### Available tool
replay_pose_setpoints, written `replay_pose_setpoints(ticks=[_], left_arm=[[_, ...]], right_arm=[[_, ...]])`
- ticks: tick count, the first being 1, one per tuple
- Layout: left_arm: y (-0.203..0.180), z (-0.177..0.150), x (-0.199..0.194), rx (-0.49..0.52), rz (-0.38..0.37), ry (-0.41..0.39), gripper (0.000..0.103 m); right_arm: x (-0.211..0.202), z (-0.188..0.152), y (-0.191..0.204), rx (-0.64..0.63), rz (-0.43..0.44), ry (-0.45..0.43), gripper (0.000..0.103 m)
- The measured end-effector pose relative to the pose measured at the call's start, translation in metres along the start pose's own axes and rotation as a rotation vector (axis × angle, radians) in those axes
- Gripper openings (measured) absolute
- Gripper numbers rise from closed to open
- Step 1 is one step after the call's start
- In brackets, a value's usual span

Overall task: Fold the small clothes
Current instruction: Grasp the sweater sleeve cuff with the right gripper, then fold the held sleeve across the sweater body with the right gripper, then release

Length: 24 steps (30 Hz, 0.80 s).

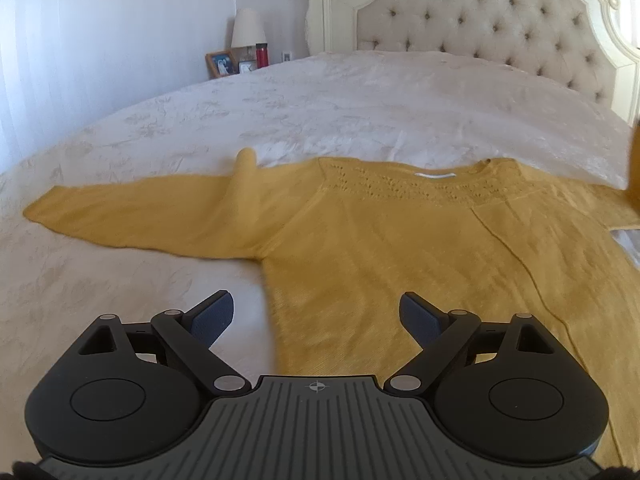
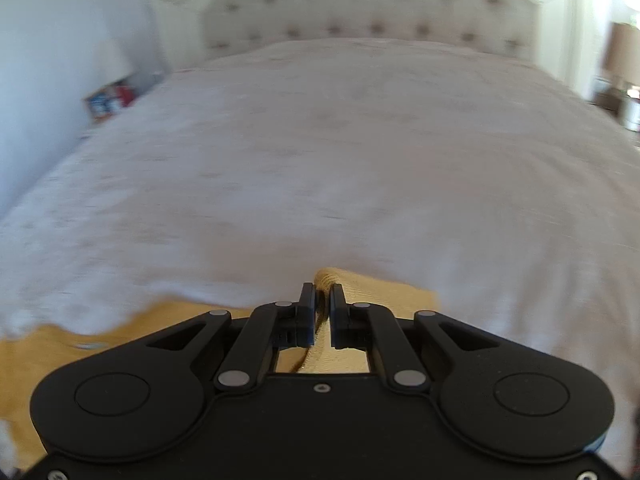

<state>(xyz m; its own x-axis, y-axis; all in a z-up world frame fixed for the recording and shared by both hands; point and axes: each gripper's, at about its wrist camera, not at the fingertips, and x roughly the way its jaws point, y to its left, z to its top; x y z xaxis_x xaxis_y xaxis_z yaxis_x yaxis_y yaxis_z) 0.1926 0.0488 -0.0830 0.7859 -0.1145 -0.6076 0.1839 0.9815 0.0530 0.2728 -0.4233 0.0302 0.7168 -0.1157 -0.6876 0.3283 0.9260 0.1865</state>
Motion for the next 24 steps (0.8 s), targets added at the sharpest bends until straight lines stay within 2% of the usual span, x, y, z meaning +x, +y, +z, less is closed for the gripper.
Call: replay_pose_setpoints(ticks=[11,15,21,24], left_arm=[[0.022,0.005,-0.006,0.002,0.0,0.022,0.091],[0.027,0.005,-0.004,-0.02,-0.032,0.042,0.091],[0.027,0.003,-0.004,-0.029,-0.051,0.053,0.091],[0.029,0.001,-0.003,-0.039,-0.062,0.063,0.091]], right_arm=[[0.025,0.004,0.174,-0.149,0.311,0.058,0.011],[0.04,-0.009,0.224,-0.234,0.382,0.107,0.011],[0.065,-0.039,0.279,-0.317,0.43,0.17,0.012],[0.072,-0.051,0.292,-0.334,0.448,0.167,0.023]])
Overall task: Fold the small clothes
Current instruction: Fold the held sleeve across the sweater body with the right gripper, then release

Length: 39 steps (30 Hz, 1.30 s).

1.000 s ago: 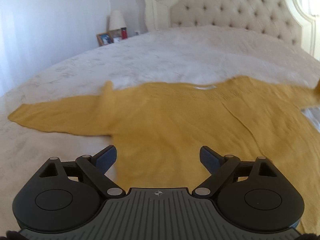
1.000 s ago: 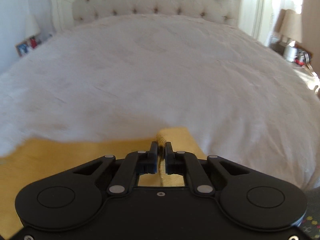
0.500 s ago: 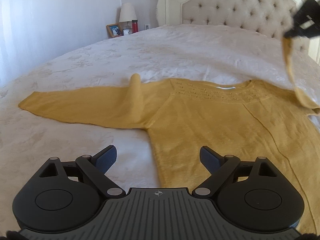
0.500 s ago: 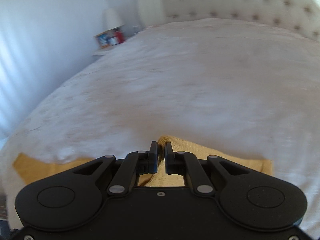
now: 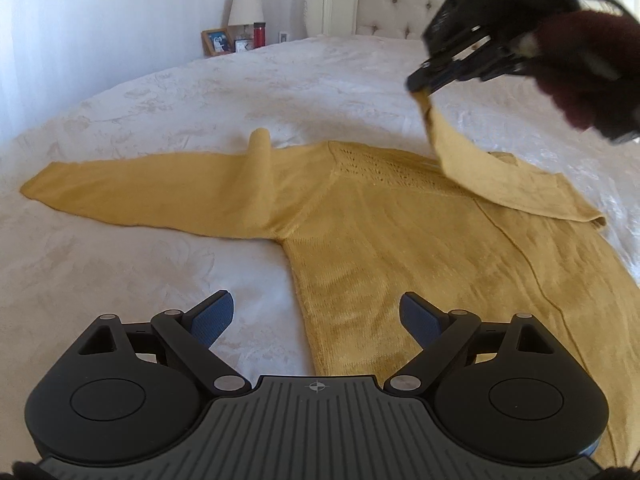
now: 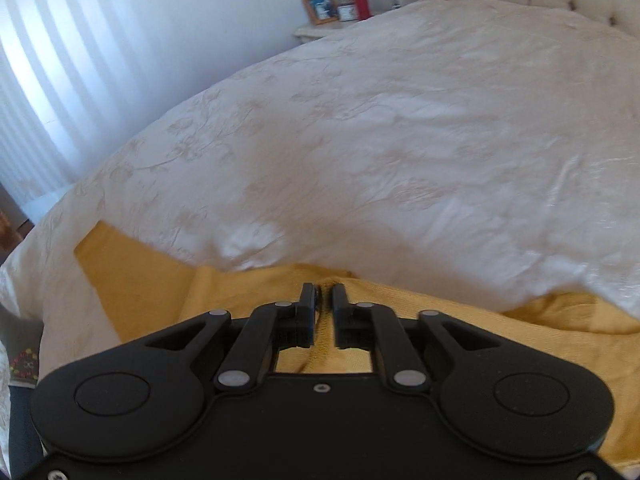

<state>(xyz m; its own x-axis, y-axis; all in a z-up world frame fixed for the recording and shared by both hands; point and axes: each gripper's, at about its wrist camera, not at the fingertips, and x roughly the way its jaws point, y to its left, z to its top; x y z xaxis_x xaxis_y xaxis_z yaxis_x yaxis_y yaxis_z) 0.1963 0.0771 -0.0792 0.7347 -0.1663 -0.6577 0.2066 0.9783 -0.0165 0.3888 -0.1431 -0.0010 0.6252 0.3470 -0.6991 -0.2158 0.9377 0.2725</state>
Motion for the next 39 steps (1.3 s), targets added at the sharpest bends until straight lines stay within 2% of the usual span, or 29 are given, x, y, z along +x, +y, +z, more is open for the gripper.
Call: replay_pose_setpoints(ticks=[1,3,4,5,14,21,22,23,25,29,31,34,39], left_arm=[[0.001,0.0,0.001,-0.004,-0.003,0.003,0.091],[0.003,0.001,0.002,-0.015,-0.003,0.013,0.091],[0.004,0.001,0.003,-0.021,-0.003,0.015,0.091],[0.005,0.002,0.003,-0.027,-0.003,0.017,0.091],[0.015,0.001,0.007,-0.073,0.005,0.043,0.091],[0.02,0.002,0.009,-0.095,-0.011,0.059,0.091],[0.021,0.002,0.009,-0.094,-0.011,0.058,0.091],[0.021,0.002,0.009,-0.093,-0.012,0.056,0.091],[0.02,0.001,0.009,-0.091,-0.012,0.056,0.091],[0.02,0.001,0.008,-0.088,-0.011,0.057,0.091],[0.019,0.001,0.008,-0.089,-0.007,0.058,0.091],[0.018,0.0,0.01,-0.09,-0.005,0.063,0.091],[0.018,-0.001,0.012,-0.093,-0.001,0.071,0.091]], right_arm=[[0.001,-0.004,0.001,-0.004,-0.007,-0.013,0.024],[-0.001,-0.012,0.003,-0.008,-0.018,-0.025,0.038],[-0.002,-0.016,0.005,-0.015,-0.032,-0.029,0.05],[-0.002,-0.022,0.006,-0.034,-0.047,-0.033,0.052],[0.03,-0.079,0.043,-0.257,-0.112,-0.034,0.051],[0.058,-0.107,0.067,-0.5,-0.25,-0.029,0.053],[0.06,-0.11,0.067,-0.523,-0.269,-0.031,0.053],[0.06,-0.112,0.065,-0.532,-0.265,-0.035,0.044],[0.057,-0.109,0.058,-0.504,-0.231,-0.026,0.011],[0.022,-0.1,0.067,-0.441,-0.184,-0.117,0.01],[0.008,-0.096,0.076,-0.397,-0.125,-0.136,0.01],[0.009,-0.097,0.091,-0.348,-0.034,-0.118,0.01],[0.034,-0.108,0.104,-0.288,0.015,-0.077,0.011]])
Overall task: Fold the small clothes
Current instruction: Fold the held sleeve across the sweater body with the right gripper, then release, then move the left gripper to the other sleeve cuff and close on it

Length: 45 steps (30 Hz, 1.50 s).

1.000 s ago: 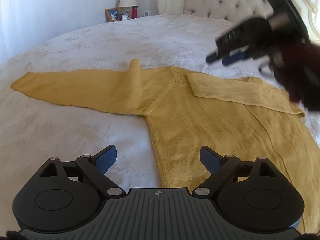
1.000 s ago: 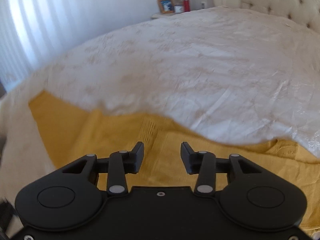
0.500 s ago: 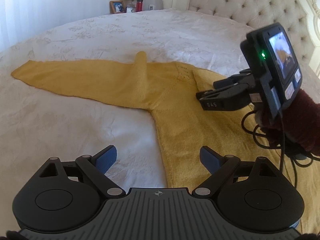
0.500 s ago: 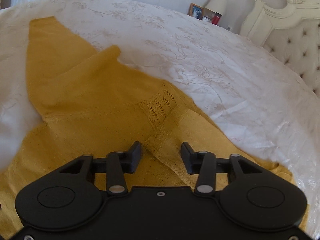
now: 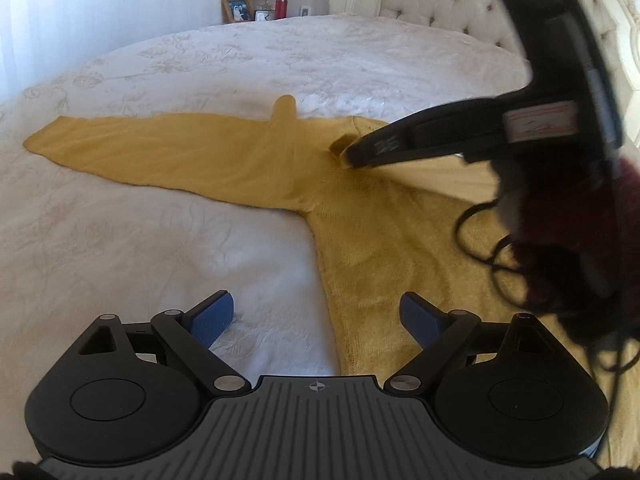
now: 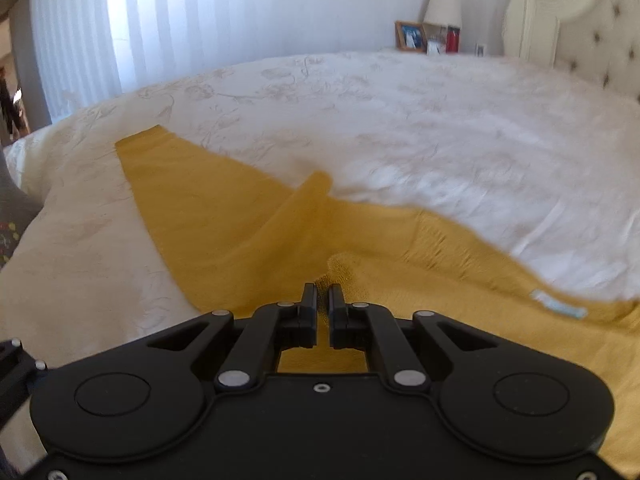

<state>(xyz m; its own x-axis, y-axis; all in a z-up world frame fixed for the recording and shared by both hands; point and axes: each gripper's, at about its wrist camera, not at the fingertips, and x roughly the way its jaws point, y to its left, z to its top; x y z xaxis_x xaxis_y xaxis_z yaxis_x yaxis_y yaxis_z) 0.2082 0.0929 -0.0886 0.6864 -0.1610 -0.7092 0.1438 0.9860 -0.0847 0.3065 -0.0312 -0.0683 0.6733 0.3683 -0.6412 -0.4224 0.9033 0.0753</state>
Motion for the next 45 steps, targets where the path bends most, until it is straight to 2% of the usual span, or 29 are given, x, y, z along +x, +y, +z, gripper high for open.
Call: replay_pose_setpoints(ticks=[2,4,6,7,8,11,13,16,21,23,28,32,38,41,45], left_arm=[[0.0,0.001,0.002,-0.004,-0.002,0.002,0.091],[0.001,0.001,0.003,-0.008,-0.003,0.006,0.091],[0.002,0.001,0.004,-0.012,-0.004,0.008,0.091],[0.003,0.001,0.004,-0.015,-0.004,0.008,0.091],[0.003,0.0,0.004,-0.018,-0.005,0.006,0.091],[0.005,-0.003,0.008,-0.033,-0.007,0.001,0.091],[0.006,-0.004,0.01,-0.052,-0.008,-0.001,0.091],[0.01,-0.006,0.01,-0.083,-0.018,-0.025,0.091],[0.022,-0.011,0.009,-0.168,-0.068,-0.096,0.091],[0.025,-0.011,0.01,-0.175,-0.078,-0.111,0.091],[0.02,-0.009,0.015,-0.105,-0.058,-0.117,0.091],[0.03,-0.006,0.011,-0.122,-0.013,-0.167,0.092],[0.071,0.02,0.022,-0.154,0.039,-0.143,0.092],[0.093,0.037,0.027,-0.144,0.061,-0.133,0.092],[0.13,0.062,0.033,-0.187,0.089,-0.147,0.092]], right_arm=[[0.008,-0.004,-0.003,0.038,0.051,0.011,0.02],[0.006,-0.007,-0.007,0.064,0.084,-0.008,0.022],[0.0,-0.011,-0.012,0.083,0.081,-0.035,0.046],[-0.006,-0.013,-0.015,0.09,0.071,-0.051,0.064],[-0.013,-0.016,-0.019,0.092,0.058,-0.068,0.076],[-0.033,-0.027,-0.028,0.082,-0.031,-0.082,0.077],[-0.045,-0.04,-0.036,0.092,-0.093,-0.071,0.083],[-0.063,-0.064,-0.052,0.173,-0.137,-0.07,0.089],[-0.086,-0.099,-0.067,0.258,-0.252,-0.078,0.091],[-0.088,-0.108,-0.068,0.275,-0.268,-0.065,0.092],[-0.094,-0.119,-0.064,0.288,-0.278,-0.059,0.096],[-0.102,-0.13,-0.063,0.259,-0.274,-0.07,0.096],[-0.111,-0.124,-0.063,0.261,-0.225,-0.1,0.096],[-0.114,-0.114,-0.067,0.311,-0.166,-0.093,0.097],[-0.116,-0.095,-0.066,0.339,-0.087,-0.1,0.101]])
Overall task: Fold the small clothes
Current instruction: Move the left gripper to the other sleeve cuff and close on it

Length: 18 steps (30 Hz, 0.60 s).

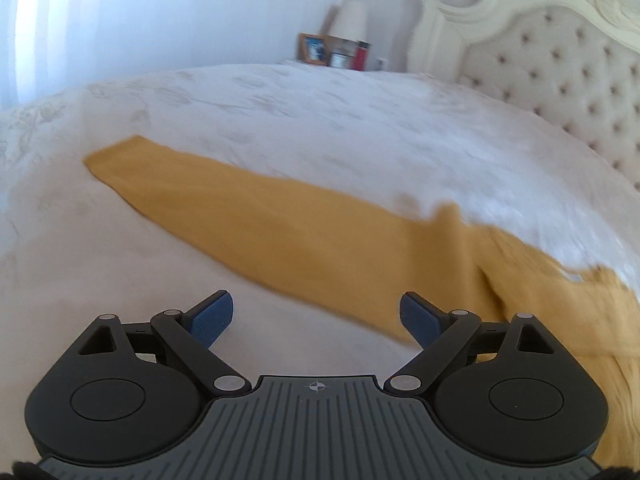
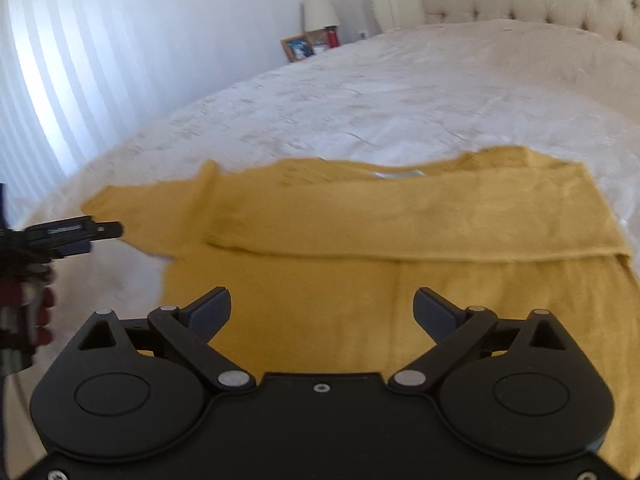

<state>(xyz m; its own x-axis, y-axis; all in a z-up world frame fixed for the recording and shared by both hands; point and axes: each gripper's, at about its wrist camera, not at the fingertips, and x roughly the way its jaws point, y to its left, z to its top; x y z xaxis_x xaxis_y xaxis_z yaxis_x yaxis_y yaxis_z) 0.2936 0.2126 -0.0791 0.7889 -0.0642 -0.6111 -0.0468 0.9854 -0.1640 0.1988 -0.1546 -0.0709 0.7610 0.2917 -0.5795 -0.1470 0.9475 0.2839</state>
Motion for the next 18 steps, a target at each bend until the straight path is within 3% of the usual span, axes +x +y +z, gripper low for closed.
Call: replay_pose_setpoints(ticks=[3,6,13,18], left_arm=[[0.022,0.02,0.013,-0.023,0.03,0.002,0.092],[0.046,0.036,0.027,-0.077,0.068,-0.011,0.092],[0.095,0.051,0.06,-0.191,0.143,-0.01,0.091],[0.107,0.054,0.075,-0.202,0.179,-0.017,0.091]], right_arm=[[0.006,0.014,-0.001,0.016,0.025,-0.001,0.102],[0.013,0.017,-0.009,0.006,-0.037,-0.037,0.102],[0.022,-0.006,-0.03,0.038,-0.084,-0.028,0.102],[0.021,-0.026,-0.044,0.039,-0.076,-0.064,0.102]])
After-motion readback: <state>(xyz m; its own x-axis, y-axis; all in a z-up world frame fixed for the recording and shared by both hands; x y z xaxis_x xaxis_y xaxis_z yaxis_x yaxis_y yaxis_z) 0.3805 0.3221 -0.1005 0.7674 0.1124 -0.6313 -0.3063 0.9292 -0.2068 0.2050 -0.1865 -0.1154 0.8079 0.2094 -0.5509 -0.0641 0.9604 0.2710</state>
